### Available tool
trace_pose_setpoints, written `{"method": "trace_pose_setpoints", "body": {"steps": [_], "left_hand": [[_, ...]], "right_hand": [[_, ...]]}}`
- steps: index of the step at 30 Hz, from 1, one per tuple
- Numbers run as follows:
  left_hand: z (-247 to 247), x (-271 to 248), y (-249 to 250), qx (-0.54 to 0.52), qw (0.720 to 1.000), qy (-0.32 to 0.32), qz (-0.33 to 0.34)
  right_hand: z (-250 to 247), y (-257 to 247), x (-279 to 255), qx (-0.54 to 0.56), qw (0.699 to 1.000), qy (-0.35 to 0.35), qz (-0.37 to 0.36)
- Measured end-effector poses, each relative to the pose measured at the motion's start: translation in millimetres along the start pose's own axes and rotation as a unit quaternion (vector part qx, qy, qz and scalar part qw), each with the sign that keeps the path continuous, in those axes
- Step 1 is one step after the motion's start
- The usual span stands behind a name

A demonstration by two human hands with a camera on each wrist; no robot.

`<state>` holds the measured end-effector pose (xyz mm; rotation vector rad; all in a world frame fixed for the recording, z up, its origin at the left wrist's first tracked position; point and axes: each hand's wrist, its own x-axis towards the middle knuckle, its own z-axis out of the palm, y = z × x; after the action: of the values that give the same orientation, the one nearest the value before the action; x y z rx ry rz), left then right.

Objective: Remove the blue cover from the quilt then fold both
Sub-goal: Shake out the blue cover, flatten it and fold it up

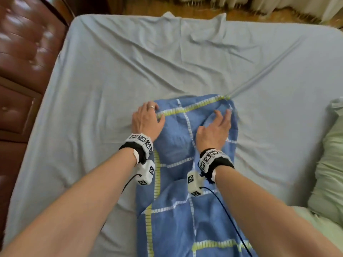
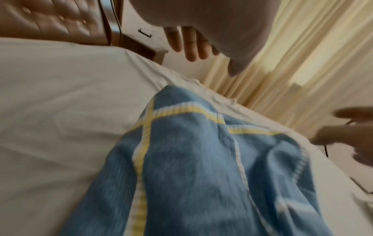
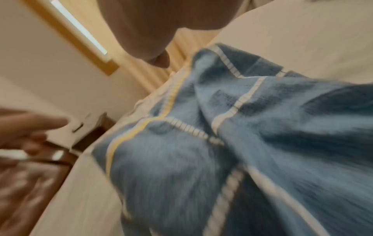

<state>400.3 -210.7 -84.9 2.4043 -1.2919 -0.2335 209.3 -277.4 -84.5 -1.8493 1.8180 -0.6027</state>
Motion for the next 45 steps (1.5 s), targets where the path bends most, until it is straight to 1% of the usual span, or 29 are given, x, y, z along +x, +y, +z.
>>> {"method": "trace_pose_setpoints", "body": {"steps": [1, 2, 3, 5, 6, 8, 9, 11, 14, 16, 18, 20, 22, 24, 27, 28, 30, 33, 36, 37, 39, 41, 43, 44, 45], "left_hand": [[15, -13, 0, -0.015, 0.998, -0.048, -0.024], [30, -25, -1, -0.028, 0.992, -0.108, -0.057], [43, -35, -3, -0.031, 0.981, -0.168, -0.095], [64, -51, -9, 0.001, 0.947, -0.271, -0.173], [74, -59, -12, 0.011, 0.931, -0.304, -0.204], [92, -73, -16, 0.014, 0.907, -0.336, -0.252], [101, -79, -20, 0.011, 0.898, -0.341, -0.277], [119, -90, -33, 0.0, 0.886, -0.331, -0.324], [138, -107, -51, 0.008, 0.876, -0.318, -0.363], [139, -120, -56, 0.023, 0.877, -0.306, -0.37], [137, -136, -58, 0.023, 0.881, -0.292, -0.371], [132, -156, -58, 0.012, 0.895, -0.276, -0.35], [124, -178, -56, 0.0, 0.91, -0.256, -0.325], [111, -205, -52, -0.029, 0.909, -0.251, -0.332], [98, -258, -51, -0.078, 0.882, -0.272, -0.376], [97, -279, -52, -0.085, 0.873, -0.281, -0.388], [101, -325, -53, -0.086, 0.865, -0.294, -0.397], [113, -390, -47, -0.073, 0.865, -0.296, -0.399], [125, -440, -43, -0.059, 0.869, -0.28, -0.404], [127, -453, -42, -0.056, 0.869, -0.27, -0.41], [130, -479, -39, -0.054, 0.86, -0.247, -0.443], [129, -507, -36, -0.077, 0.835, -0.223, -0.496], [131, -533, -39, -0.096, 0.826, -0.203, -0.516], [132, -546, -43, -0.1, 0.82, -0.217, -0.521], [130, -561, -43, -0.1, 0.809, -0.247, -0.523]], "right_hand": [[7, 10, -11, -0.04, 0.998, -0.04, -0.008], [15, 23, -20, -0.053, 0.994, -0.098, 0.004], [23, 37, -25, -0.063, 0.983, -0.167, 0.033], [37, 65, -33, -0.116, 0.948, -0.286, 0.072], [43, 79, -35, -0.15, 0.931, -0.323, 0.074], [57, 106, -41, -0.185, 0.911, -0.363, 0.069], [61, 117, -44, -0.192, 0.906, -0.373, 0.065], [69, 135, -51, -0.206, 0.904, -0.371, 0.056], [76, 156, -67, -0.204, 0.902, -0.379, 0.024], [76, 165, -83, -0.189, 0.905, -0.381, -0.002], [71, 173, -101, -0.184, 0.911, -0.369, -0.03], [62, 179, -122, -0.191, 0.916, -0.348, -0.052], [50, 183, -144, -0.186, 0.922, -0.335, -0.054], [35, 190, -168, -0.177, 0.929, -0.323, -0.037], [7, 222, -208, -0.204, 0.935, -0.29, 0.011], [-4, 237, -222, -0.225, 0.932, -0.281, 0.04], [-29, 272, -251, -0.266, 0.92, -0.263, 0.118], [-62, 323, -288, -0.252, 0.912, -0.203, 0.251], [-83, 366, -320, -0.247, 0.902, -0.153, 0.321], [-87, 378, -327, -0.239, 0.899, -0.147, 0.337], [-91, 398, -339, -0.22, 0.89, -0.168, 0.363], [-96, 417, -352, -0.214, 0.878, -0.212, 0.372], [-101, 433, -360, -0.218, 0.874, -0.261, 0.347], [-104, 440, -363, -0.225, 0.871, -0.29, 0.328], [-108, 446, -367, -0.23, 0.869, -0.311, 0.309]]}}
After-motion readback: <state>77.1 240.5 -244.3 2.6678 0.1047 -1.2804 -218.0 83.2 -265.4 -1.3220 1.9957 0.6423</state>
